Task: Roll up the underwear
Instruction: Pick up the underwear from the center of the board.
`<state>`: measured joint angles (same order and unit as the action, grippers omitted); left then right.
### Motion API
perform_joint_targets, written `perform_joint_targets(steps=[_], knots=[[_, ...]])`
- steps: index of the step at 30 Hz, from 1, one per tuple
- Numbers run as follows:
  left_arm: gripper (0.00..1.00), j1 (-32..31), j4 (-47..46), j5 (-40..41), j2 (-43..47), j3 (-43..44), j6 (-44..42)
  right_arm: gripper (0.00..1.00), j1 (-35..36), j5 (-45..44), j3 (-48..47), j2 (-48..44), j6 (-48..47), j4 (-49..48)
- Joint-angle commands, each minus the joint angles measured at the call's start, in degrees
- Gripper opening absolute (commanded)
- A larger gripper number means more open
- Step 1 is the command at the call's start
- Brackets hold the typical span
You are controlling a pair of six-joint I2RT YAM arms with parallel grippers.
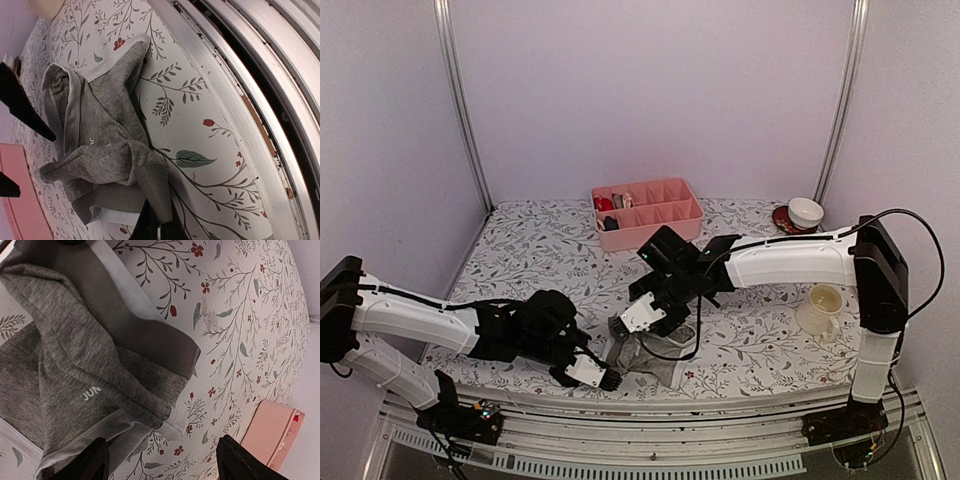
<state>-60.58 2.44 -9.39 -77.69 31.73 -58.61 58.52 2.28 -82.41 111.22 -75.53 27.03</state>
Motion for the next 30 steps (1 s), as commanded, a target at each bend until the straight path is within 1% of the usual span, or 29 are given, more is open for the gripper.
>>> perform_joint_targets(steps=[1,5,8,12,21,24,28,30], knots=[[0.00,0.08,0.38,-1.55,0.84,-0.18,0.51,0.75,-0.40,1.44,-2.43,0.82,-2.29,6.46],[0.00,0.06,0.87,-1.69,0.39,0.26,0.69,0.69,-0.41,1.45,-2.64,2.30,-2.95,6.22],[0.00,0.03,0.90,-1.54,0.14,0.27,0.74,0.67,-0.40,1.26,-2.67,3.09,-3.29,5.12],[0.00,0.09,0.90,-1.58,-0.21,0.31,0.69,0.59,-0.39,2.08,-2.73,2.87,-3.73,4.11],[0.00,0.13,1.25,-1.74,-0.43,0.36,0.87,0.59,0.14,2.15,-1.88,2.45,-4.18,0.00],[0.00,0.14,1.34,-1.85,-0.40,0.36,0.89,0.61,0.50,1.70,-1.33,2.06,-4.32,-1.75],[0.00,0.19,1.59,-1.80,-0.44,0.50,0.87,0.61,0.56,1.99,-1.79,2.64,-4.87,-0.84],[0.00,0.14,1.65,-1.80,-0.40,0.45,0.87,0.58,0.61,2.15,-2.34,3.46,-4.89,0.27]])
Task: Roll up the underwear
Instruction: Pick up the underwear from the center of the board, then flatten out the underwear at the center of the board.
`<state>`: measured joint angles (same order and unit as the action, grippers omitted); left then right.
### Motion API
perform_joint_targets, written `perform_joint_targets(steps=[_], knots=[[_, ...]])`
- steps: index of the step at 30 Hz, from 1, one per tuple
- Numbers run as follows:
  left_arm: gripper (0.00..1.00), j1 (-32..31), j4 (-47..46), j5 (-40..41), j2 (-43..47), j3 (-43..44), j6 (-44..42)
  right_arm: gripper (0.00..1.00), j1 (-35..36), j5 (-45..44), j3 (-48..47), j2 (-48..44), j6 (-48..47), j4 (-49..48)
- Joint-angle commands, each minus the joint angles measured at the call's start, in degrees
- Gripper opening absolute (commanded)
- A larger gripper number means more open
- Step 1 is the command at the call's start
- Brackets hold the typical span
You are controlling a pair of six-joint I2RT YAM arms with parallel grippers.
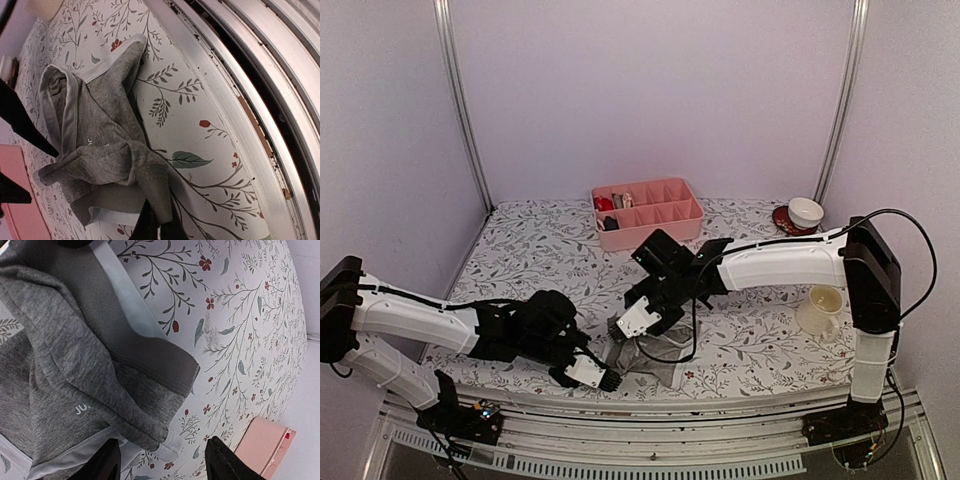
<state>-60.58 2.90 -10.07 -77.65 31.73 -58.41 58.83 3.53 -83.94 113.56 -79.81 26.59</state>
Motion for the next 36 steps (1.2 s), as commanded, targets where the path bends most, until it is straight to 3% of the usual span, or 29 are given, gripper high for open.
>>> perform_joint_targets(steps=[1,7,11,16,21,24,30,36], knots=[[0.00,0.14,1.20,-1.18,-0.42,0.44,0.67,0.56,0.31,0.97,-1.10,1.48,-0.57,1.15],[0.00,0.12,1.37,-1.37,-0.54,0.49,0.67,0.31,0.39,1.97,-2.10,2.21,0.38,2.22],[0.00,0.40,1.33,-1.16,-0.58,0.63,0.82,0.04,0.58,1.68,-2.36,1.66,1.69,2.09],[0.00,3.72,2.41,-3.18,1.70,2.38,2.68,0.02,0.54,-2.36,-0.59,-2.52,7.91,-0.48],[0.00,8.18,1.37,-1.49,8.23,5.25,6.28,0.02,1.81,-8.29,0.83,-10.57,21.02,-1.19],[0.00,11.19,3.02,-2.28,13.31,7.57,7.10,0.02,3.40,-13.80,-2.18,-14.19,30.94,2.62],[0.00,11.93,7.24,2.13,20.89,12.80,10.20,0.02,6.26,-22.91,-14.67,-14.21,48.94,19.66],[0.00,11.40,15.83,0.42,26.83,18.39,12.91,0.02,11.96,-28.44,-20.14,-14.76,56.92,26.81]])
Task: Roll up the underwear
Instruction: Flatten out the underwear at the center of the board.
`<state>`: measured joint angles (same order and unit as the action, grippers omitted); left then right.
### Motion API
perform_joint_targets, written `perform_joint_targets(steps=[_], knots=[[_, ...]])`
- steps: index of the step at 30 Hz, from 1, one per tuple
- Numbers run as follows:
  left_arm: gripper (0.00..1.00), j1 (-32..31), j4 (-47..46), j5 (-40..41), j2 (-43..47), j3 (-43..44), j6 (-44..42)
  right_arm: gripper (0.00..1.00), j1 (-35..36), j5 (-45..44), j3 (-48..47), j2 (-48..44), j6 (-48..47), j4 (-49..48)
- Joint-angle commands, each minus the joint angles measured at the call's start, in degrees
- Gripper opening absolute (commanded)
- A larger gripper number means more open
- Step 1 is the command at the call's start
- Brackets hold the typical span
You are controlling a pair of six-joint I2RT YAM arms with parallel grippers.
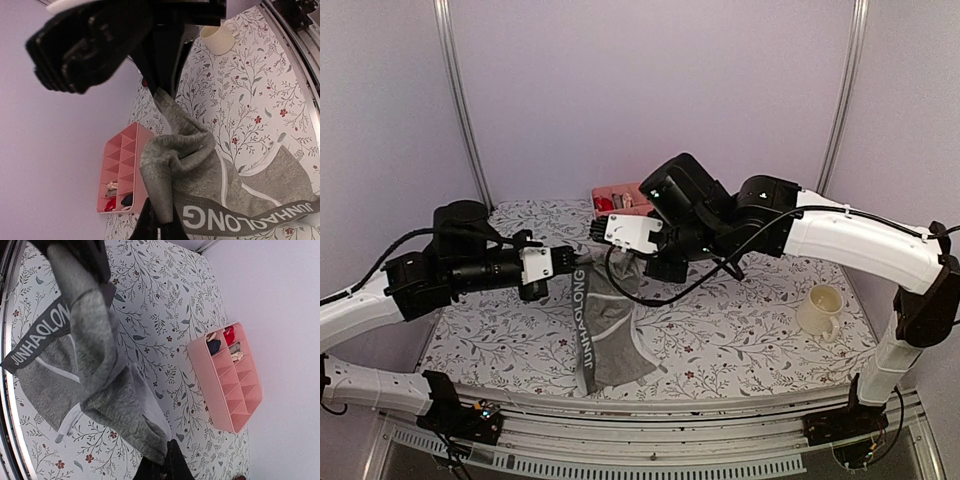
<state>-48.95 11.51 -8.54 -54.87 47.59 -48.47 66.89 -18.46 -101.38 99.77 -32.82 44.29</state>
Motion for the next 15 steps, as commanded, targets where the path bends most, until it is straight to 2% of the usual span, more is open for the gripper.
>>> perform_joint_targets(steps=[1,7,15], knots=[[0.00,-0.57,8.28,-2.33,5.74,2.40,3.02,0.02,5.01,-7.71,-3.33,-1.02,10.88,9.82],[0.00,-3.95,12.49,-8.68,14.79,-2.33,0.06,0.02,11.51,-19.06,-4.80,-0.74,18.58,12.61],[0.00,-5.53,18.01,-16.12,22.34,-6.15,-3.93,0.02,20.32,-31.23,-7.65,0.62,29.18,17.04]])
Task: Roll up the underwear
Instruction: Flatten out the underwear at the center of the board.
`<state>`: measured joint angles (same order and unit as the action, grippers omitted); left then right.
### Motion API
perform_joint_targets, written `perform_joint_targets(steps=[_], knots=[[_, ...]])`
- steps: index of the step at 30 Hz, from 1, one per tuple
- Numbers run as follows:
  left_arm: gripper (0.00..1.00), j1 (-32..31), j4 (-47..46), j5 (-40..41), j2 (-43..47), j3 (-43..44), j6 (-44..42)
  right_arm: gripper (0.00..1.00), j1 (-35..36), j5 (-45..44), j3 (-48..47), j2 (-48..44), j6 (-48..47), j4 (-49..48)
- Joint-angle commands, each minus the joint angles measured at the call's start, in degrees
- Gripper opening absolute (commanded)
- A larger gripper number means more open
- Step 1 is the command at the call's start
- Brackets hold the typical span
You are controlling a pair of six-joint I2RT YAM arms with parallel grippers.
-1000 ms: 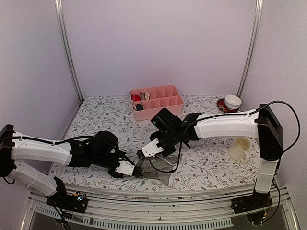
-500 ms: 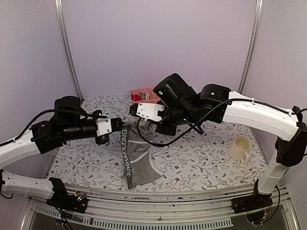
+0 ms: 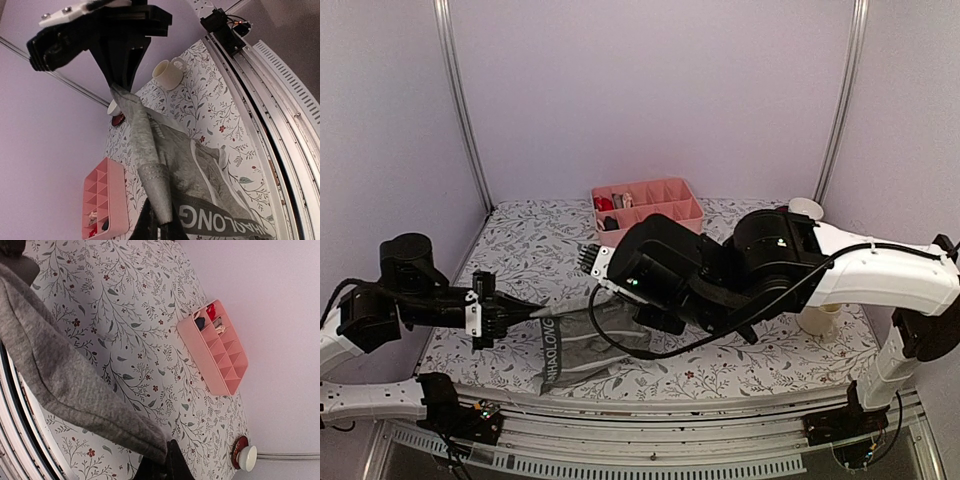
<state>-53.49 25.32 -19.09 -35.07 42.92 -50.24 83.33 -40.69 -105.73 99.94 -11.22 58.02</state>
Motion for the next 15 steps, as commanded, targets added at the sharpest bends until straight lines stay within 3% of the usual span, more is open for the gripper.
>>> perform_joint_targets(steps=[1,6,11,15], knots=[[0.00,-1.00,4.29,-6.53,3.49,-1.84,-2.18,0.02,4.37,-9.94,-3.46,0.51,7.83,3.26],[0.00,-1.00,1.37,-5.69,3.82,-2.57,0.31,0.02,3.16,-15.72,-2.31,1.00,6.73,0.01],[0.00,-0.07,-7.71,3.54,-3.74,-7.19,2.66,0.02,-5.55,-9.41,1.36,0.02,-0.34,-10.72],[0.00,6.11,-15.16,3.85,-10.52,-8.56,4.73,0.02,-12.80,-5.28,4.12,1.04,-6.12,-19.11]])
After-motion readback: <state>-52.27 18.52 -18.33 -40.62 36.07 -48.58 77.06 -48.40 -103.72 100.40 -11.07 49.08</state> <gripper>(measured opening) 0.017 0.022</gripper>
